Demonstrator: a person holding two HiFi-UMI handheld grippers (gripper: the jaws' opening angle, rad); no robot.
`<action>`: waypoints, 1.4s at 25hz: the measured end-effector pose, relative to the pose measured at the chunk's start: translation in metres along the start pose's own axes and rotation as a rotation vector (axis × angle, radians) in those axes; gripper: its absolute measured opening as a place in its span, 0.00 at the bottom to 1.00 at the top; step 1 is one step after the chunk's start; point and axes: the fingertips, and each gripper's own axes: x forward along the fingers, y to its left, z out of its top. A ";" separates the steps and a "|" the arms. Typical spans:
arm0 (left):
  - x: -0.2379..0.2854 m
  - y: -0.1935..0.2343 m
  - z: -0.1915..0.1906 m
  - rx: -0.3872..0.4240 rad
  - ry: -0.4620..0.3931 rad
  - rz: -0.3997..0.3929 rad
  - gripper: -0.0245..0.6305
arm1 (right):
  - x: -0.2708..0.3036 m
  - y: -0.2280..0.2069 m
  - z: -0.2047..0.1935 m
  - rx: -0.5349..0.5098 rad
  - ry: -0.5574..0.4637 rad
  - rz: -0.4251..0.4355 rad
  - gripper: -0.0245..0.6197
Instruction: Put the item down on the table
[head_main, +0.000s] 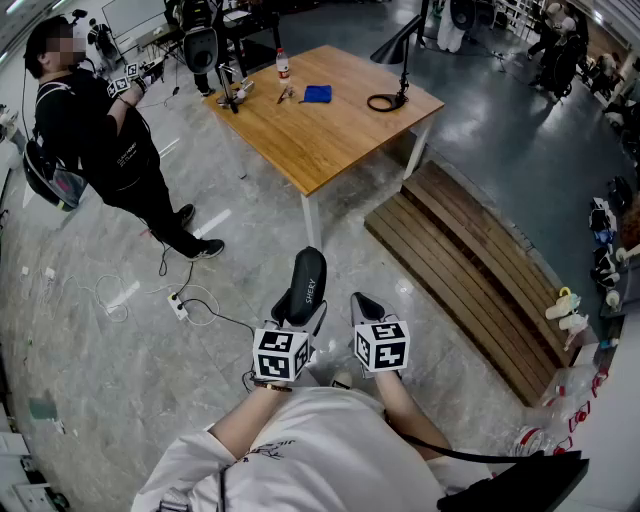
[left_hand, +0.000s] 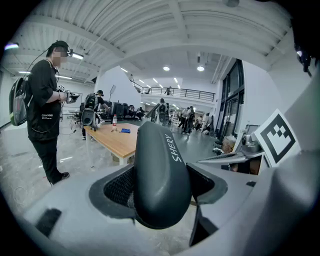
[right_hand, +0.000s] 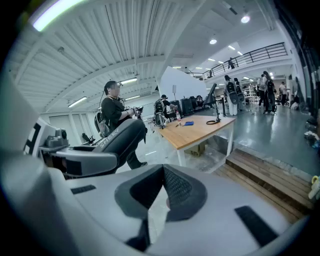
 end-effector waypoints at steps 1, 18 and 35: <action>0.004 -0.002 0.000 -0.001 0.001 0.002 0.55 | 0.001 -0.005 0.001 -0.002 -0.001 0.001 0.05; 0.113 0.048 0.040 -0.025 0.020 -0.022 0.55 | 0.088 -0.063 0.055 0.003 0.018 -0.027 0.05; 0.245 0.176 0.136 0.000 0.015 -0.066 0.55 | 0.253 -0.091 0.181 0.005 -0.015 -0.075 0.05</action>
